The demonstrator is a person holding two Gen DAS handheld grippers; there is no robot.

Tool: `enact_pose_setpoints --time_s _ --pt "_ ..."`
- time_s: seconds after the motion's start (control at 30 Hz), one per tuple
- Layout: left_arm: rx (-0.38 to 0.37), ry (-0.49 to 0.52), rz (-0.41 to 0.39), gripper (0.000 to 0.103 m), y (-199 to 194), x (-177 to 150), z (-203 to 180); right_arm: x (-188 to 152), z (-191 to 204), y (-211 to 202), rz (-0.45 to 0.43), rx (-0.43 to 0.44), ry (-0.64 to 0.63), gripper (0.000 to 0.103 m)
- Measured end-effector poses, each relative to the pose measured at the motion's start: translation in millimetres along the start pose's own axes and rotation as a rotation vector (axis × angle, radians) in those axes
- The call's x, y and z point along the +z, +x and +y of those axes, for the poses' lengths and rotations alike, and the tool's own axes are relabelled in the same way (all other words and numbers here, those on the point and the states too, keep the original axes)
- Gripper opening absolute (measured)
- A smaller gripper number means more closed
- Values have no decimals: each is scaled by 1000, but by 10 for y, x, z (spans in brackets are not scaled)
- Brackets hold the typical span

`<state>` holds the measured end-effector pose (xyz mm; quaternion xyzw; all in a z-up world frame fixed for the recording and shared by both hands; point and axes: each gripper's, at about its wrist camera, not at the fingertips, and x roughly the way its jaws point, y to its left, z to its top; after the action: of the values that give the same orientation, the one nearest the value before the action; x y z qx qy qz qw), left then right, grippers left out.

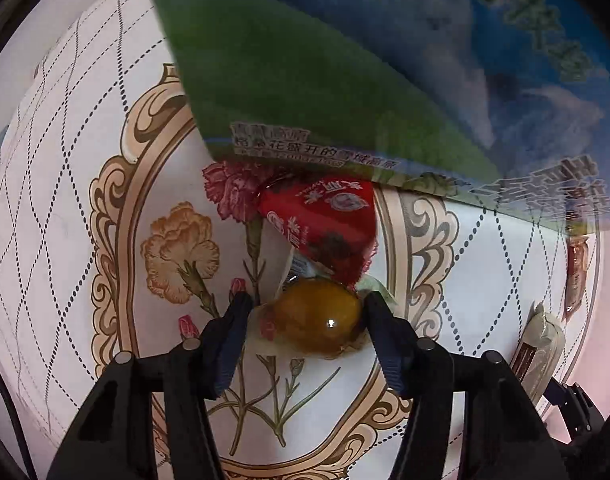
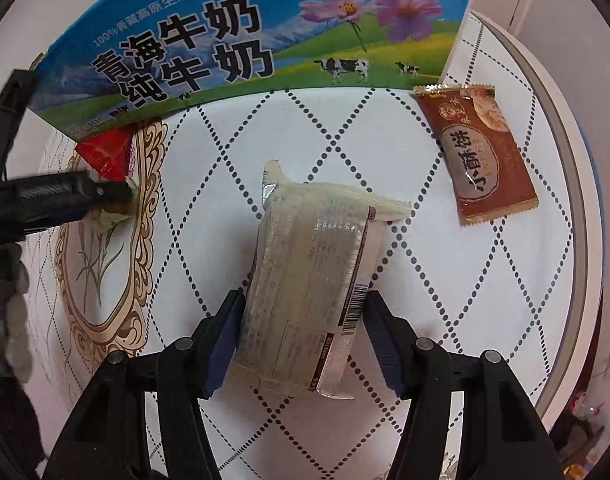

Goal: Organize snacks
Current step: 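Grasp the round yellow candy with left tool while right tool grasps clear bread bag, then carry both items into the box and open both tools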

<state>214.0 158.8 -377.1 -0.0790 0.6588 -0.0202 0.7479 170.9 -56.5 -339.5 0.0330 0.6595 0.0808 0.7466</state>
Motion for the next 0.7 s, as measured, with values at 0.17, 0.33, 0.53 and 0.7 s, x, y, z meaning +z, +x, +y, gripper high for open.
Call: enact_pose_setpoints --time_s 0.17,0.33,0.53,0.7 --pt "-17 5 18 54 -95 -371 10 -85 -120 -25 39 23 -19 63" --pt "-15 84 90 54 -16 -1073 -78 -307 -96 -20 119 63 -77 63" --pt "-35 78 123 56 86 -1423 -177 -574 -57 -9 157 52 -147 63" --pt "-48 33 158 58 249 -1341 -170 -577 -62 23 151 49 -119 65"
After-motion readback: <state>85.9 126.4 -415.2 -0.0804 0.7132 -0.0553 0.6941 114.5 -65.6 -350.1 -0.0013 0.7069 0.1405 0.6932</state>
